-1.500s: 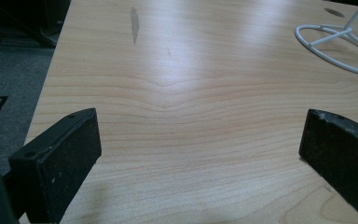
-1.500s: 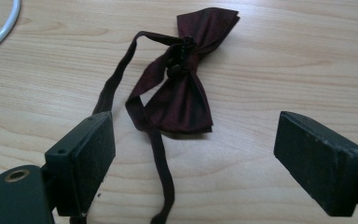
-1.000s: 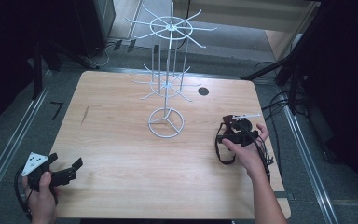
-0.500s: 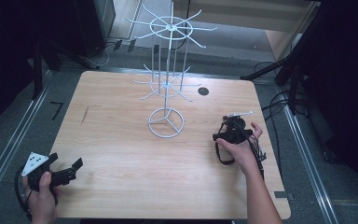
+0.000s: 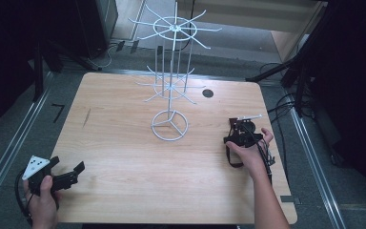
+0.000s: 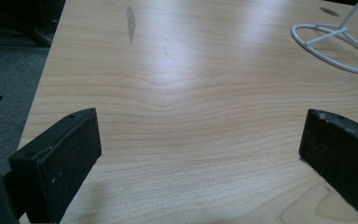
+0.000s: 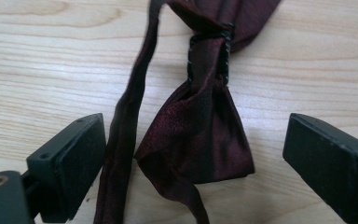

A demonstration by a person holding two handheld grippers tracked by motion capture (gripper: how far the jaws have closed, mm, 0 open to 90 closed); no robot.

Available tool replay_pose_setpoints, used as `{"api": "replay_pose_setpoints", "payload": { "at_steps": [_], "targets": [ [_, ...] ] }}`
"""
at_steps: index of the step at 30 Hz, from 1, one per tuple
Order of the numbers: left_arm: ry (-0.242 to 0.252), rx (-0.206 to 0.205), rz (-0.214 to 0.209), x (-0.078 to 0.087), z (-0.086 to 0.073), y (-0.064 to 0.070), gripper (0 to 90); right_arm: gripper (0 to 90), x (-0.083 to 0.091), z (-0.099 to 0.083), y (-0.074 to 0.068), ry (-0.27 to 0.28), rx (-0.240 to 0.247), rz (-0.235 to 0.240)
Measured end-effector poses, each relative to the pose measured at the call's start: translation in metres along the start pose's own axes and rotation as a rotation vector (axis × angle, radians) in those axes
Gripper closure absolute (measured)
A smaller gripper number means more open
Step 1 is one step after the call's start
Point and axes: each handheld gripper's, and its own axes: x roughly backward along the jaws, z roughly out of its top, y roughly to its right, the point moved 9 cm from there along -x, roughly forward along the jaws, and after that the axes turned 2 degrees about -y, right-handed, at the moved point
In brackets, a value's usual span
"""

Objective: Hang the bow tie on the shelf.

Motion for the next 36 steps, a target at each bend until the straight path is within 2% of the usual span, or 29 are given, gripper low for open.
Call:
{"api": "replay_pose_setpoints", "payload": {
  "at_steps": [4,6,8,16,20,26,30,36],
  "targets": [
    [0.000,0.000,0.000,0.000,0.000,0.000,0.0,14.7,-0.002,-0.002,0.003,0.004,-0.015,0.001],
    [-0.001,0.001,-0.001,0.000,0.000,0.000,0.0,22.2,-0.003,-0.004,0.004,0.002,-0.028,0.007],
    [-0.002,0.000,-0.001,0.000,0.000,0.000,0.0,27.5,-0.004,-0.005,0.004,0.019,-0.020,0.014],
    [-0.004,0.002,0.001,0.000,0.000,0.000,0.0,63.4,0.003,-0.007,0.003,0.074,0.007,0.033],
    [-0.004,0.002,0.003,0.000,0.000,0.000,0.0,79.8,0.008,-0.005,0.004,0.134,0.000,0.058],
    [-0.005,0.002,0.004,0.000,0.000,-0.001,0.0,85.6,0.015,0.000,-0.002,0.197,0.023,0.067],
    [-0.005,0.003,0.003,0.000,0.000,-0.001,0.0,86.0,0.025,0.008,-0.011,0.250,0.034,0.088],
    [-0.004,0.003,0.003,0.000,0.000,0.000,0.0,86.0,0.042,0.019,-0.028,0.297,0.078,0.109]
  ]
}}
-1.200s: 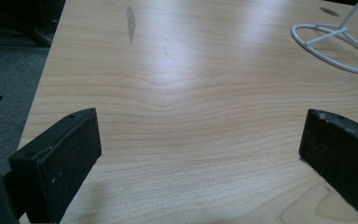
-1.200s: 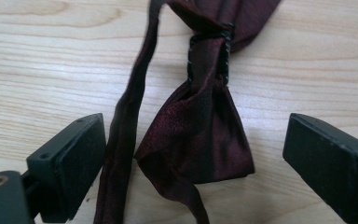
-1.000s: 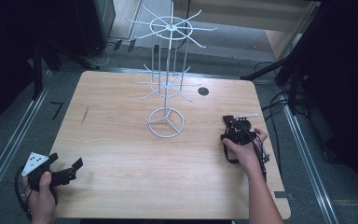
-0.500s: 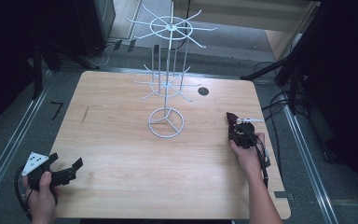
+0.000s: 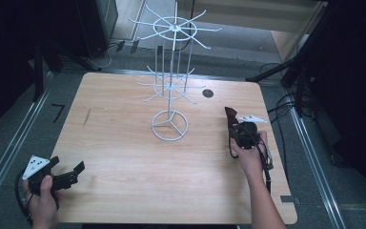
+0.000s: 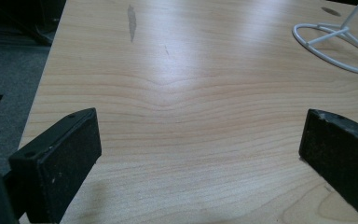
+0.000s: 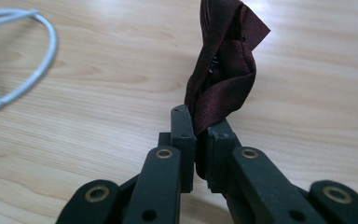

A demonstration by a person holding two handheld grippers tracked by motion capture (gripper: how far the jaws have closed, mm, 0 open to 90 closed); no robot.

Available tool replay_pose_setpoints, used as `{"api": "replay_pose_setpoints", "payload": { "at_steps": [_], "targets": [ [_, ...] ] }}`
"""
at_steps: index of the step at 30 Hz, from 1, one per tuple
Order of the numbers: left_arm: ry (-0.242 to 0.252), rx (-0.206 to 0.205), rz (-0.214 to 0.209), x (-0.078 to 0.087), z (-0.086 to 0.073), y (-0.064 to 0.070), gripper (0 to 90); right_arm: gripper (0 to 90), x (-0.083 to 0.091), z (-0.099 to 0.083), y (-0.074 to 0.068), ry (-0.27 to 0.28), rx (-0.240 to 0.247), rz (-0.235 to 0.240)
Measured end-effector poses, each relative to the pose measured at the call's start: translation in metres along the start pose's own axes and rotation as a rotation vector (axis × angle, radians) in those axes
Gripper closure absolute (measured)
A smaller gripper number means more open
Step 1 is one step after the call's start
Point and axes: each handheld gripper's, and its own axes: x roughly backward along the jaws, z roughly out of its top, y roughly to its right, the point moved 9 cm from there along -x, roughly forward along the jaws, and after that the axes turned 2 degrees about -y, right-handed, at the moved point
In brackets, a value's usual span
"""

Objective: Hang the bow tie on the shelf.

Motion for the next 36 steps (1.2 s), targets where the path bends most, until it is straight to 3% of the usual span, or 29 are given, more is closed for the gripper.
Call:
{"api": "replay_pose_setpoints", "payload": {
  "at_steps": [8,36],
  "targets": [
    [-0.002,0.000,-0.001,0.000,0.000,0.000,0.0,86.0,0.014,0.024,-0.020,0.071,0.017,0.033],
    [-0.004,-0.001,-0.002,0.000,0.000,0.000,0.0,86.0,0.035,0.085,-0.068,0.195,0.075,0.083]
  ]
}}
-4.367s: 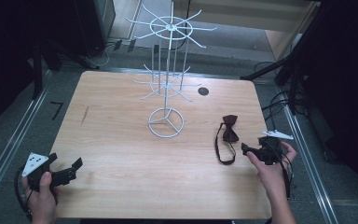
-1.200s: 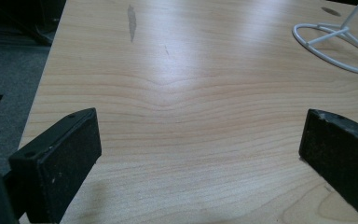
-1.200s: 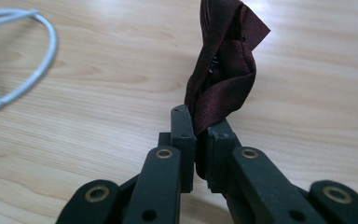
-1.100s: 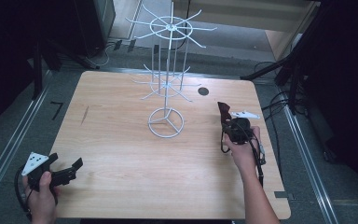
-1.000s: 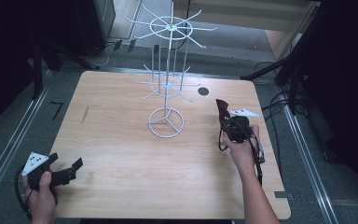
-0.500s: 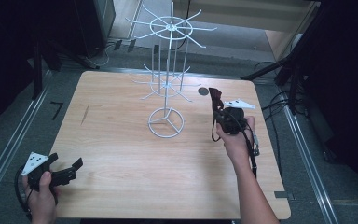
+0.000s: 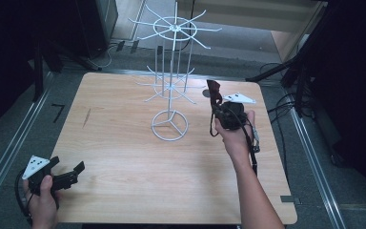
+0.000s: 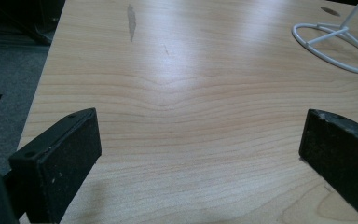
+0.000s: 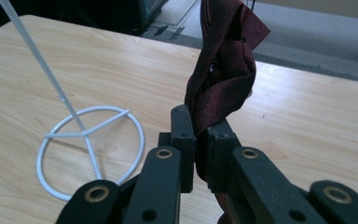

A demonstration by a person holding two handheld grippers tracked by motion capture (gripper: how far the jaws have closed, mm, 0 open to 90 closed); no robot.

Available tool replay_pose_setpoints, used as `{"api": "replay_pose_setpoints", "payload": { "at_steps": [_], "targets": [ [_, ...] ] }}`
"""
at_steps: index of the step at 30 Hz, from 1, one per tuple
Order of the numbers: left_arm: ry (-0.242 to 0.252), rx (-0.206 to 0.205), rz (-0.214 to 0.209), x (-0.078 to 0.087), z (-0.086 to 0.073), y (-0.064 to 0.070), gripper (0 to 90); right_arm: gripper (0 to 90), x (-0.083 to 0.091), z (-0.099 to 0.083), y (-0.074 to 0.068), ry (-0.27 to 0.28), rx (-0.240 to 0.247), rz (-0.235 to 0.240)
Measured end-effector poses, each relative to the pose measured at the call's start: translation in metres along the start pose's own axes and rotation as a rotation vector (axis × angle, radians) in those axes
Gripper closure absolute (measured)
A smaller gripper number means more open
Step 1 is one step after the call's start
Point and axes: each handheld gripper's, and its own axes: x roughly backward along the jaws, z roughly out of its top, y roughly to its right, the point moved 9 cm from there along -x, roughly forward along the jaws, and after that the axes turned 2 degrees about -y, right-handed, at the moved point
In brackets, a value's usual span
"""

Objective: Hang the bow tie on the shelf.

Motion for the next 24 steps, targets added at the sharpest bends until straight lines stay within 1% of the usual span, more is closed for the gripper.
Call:
{"api": "replay_pose_setpoints", "payload": {
  "at_steps": [16,24],
  "targets": [
    [-0.002,0.002,0.000,0.000,0.000,0.000,0.0,85.9,0.002,0.027,-0.023,0.036,0.027,0.026],
    [-0.003,0.003,-0.001,0.000,0.000,0.000,0.0,85.9,0.001,0.030,-0.030,0.034,0.043,0.031]
  ]
}}
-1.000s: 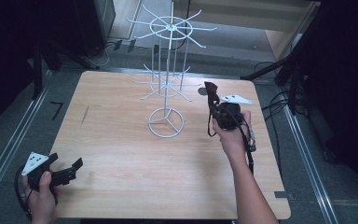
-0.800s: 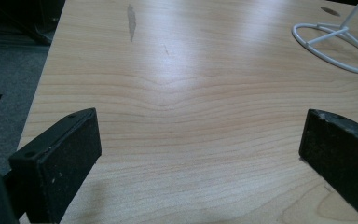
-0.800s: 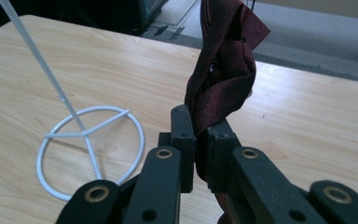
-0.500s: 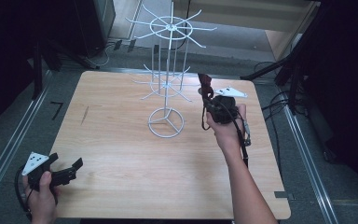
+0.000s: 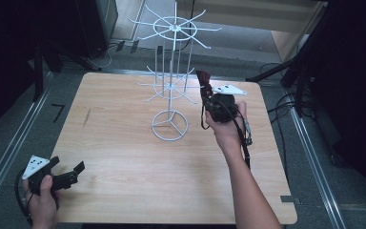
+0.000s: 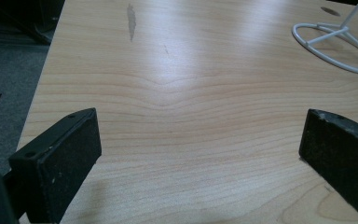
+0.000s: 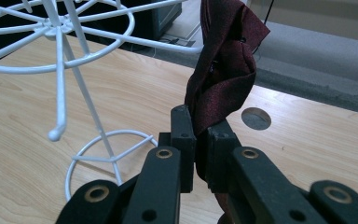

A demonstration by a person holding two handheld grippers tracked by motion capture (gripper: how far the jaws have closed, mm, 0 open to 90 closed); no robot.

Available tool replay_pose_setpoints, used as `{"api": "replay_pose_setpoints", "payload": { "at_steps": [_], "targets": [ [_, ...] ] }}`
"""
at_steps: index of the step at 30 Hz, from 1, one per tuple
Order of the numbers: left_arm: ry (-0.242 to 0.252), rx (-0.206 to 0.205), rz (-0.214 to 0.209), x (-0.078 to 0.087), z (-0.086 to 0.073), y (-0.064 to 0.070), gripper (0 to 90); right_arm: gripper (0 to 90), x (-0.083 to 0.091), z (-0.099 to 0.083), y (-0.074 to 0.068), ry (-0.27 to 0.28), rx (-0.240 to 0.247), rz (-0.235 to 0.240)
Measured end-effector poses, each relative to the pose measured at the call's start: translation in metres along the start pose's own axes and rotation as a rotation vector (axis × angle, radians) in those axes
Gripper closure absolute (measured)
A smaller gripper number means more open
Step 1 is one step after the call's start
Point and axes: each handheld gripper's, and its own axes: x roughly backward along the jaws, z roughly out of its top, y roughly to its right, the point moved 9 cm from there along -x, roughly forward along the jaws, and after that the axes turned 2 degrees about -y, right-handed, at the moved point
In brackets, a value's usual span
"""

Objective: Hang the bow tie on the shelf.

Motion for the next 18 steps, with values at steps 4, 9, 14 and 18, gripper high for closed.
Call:
{"api": "replay_pose_setpoints", "payload": {
  "at_steps": [4,9,14,18],
  "targets": [
    [0.000,0.001,0.000,0.000,0.000,0.000,0.0,85.9,-0.003,-0.001,-0.002,-0.009,0.008,0.000],
    [0.000,0.000,0.000,0.000,0.000,0.000,0.0,85.9,-0.008,-0.004,-0.004,-0.019,0.004,0.007],
    [0.001,0.000,0.000,0.000,0.000,0.000,0.0,85.9,-0.013,-0.008,-0.009,-0.020,0.009,0.015],
    [0.001,0.000,0.000,0.000,0.000,0.000,0.0,85.8,-0.016,-0.010,-0.013,-0.021,0.014,0.019]
  ]
}}
